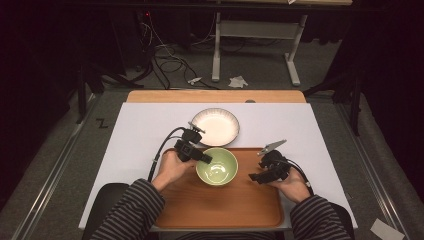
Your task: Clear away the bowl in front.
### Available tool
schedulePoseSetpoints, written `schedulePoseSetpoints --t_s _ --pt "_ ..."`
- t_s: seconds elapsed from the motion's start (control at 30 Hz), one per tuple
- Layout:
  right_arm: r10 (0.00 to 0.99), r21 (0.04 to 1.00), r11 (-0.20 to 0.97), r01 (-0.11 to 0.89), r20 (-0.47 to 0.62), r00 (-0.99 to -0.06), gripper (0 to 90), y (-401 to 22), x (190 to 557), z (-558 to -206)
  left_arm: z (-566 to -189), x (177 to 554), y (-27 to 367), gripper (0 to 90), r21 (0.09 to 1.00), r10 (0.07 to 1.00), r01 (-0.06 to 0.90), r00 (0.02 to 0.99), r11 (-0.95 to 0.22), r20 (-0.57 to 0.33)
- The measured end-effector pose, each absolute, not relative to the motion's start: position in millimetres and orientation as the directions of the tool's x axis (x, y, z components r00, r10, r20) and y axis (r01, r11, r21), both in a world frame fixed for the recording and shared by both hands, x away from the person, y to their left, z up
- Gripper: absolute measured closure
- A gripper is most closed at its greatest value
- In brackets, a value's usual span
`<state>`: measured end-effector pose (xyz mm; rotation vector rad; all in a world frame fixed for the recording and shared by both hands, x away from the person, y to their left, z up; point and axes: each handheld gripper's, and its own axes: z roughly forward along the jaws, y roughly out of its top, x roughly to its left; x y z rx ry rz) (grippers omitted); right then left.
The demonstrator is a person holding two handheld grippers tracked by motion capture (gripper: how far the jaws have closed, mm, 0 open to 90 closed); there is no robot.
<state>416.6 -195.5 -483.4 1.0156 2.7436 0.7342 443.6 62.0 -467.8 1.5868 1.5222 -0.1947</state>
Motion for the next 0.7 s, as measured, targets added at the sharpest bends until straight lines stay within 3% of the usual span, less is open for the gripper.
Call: schedulePoseSetpoints --t_s 0.7 --pt "0.641 0.489 0.653 0.579 0.052 -0.766 37.1 -196 416 -483 -484 446 56 81.9 0.466 0.749 0.873 0.209 0.147 -0.628"
